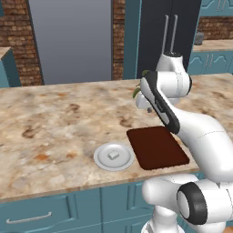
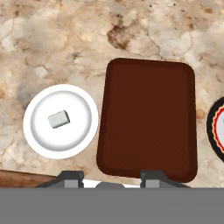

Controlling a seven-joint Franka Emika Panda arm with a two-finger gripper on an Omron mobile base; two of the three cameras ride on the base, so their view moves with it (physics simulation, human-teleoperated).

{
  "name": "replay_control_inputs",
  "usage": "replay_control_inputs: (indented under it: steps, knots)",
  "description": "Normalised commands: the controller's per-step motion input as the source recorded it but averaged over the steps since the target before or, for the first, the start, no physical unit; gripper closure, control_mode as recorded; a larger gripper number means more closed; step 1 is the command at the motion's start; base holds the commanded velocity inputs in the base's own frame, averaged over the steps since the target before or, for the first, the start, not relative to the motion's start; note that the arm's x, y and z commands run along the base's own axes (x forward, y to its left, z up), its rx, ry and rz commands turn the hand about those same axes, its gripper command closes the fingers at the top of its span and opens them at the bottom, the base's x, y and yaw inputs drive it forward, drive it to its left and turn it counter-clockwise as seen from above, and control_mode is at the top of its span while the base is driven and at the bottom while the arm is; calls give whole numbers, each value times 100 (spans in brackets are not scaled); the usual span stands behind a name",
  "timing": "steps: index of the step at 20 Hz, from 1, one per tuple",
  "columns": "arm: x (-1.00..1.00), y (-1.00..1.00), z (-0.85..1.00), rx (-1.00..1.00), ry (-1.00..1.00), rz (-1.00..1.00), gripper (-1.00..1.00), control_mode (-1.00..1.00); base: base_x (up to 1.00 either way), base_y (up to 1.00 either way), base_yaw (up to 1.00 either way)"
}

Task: Move the dessert items from the plates to the tray.

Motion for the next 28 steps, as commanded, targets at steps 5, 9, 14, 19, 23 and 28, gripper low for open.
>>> replay_control_inputs:
  steps: [5,9,14,19,23,28]
  knots:
    - [0,0,1,0,0,0,-100,-100,0,0,0]
    - [0,1,0,2,0,0,-100,-100,0,0,0]
    - [-30,50,-18,19,0,-8,-100,-100,0,0,0]
    - [-34,88,-58,20,3,-26,-100,-100,0,0,0]
    - [-1,54,-80,-1,4,-37,-100,-100,0,0,0]
    - [13,14,-80,0,4,-36,-100,-100,0,0,0]
